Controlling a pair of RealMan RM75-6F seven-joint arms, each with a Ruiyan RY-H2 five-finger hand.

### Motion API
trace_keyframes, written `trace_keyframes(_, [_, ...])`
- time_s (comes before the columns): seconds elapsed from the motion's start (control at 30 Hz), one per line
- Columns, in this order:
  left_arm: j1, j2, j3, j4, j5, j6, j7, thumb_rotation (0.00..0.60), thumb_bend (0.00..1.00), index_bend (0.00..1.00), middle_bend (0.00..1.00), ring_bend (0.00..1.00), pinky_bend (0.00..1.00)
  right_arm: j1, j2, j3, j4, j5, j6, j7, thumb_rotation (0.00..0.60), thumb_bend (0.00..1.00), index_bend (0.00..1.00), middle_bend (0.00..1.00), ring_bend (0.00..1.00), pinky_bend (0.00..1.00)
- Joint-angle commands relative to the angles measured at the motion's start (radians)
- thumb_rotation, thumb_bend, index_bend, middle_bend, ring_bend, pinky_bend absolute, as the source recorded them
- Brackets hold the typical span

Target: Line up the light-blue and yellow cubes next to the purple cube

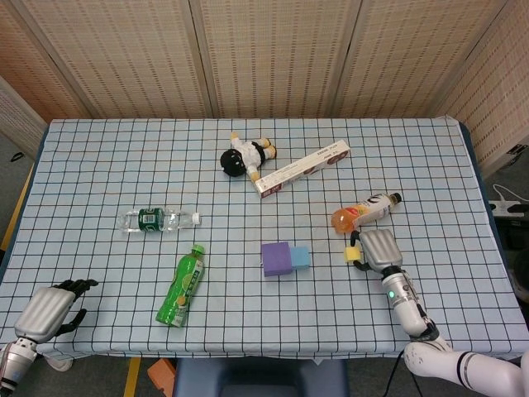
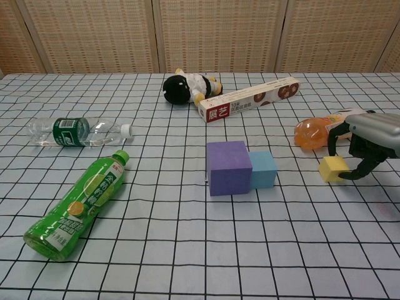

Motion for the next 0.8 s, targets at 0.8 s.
trace_keyframes(0.8, [0.0,0.001,0.002,-0.001,0.004,0.002,0.0,0.6,0.44,0.26,0.32,0.32,0.55,0.02,-0.037,0.024,-0.057,-0.056,-0.009,0.059,0.6,0.14,0.53,1.0,0.94,1.0])
